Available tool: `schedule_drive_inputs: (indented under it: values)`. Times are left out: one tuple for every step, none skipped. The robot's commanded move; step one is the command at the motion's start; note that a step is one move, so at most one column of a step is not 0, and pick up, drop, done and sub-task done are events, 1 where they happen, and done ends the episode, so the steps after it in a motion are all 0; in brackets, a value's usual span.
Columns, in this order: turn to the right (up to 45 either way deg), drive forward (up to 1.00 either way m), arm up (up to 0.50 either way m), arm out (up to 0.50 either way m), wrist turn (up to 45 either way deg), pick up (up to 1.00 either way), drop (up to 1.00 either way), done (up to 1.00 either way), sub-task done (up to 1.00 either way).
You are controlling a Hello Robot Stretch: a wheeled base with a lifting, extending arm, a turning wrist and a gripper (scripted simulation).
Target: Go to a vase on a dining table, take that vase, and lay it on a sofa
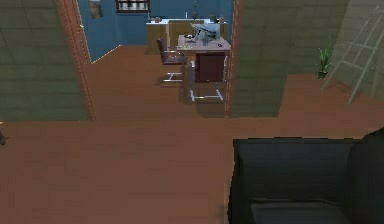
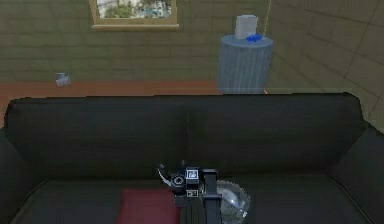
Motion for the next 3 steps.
schedule_drive_inputs:
  values:
    - [0.0, 0.0, 0.1, 0.0, 0.0, 0.0, 0.0, 0.0, 0.0]
    - [0.0, 0.0, 0.0, -0.08, 0.0, 0.0, 0.0, 0.0, 0.0]
    - [0.0, 0.0, 0.0, 0.0, 0.0, 0.0, 0.0, 1.0, 0.0]
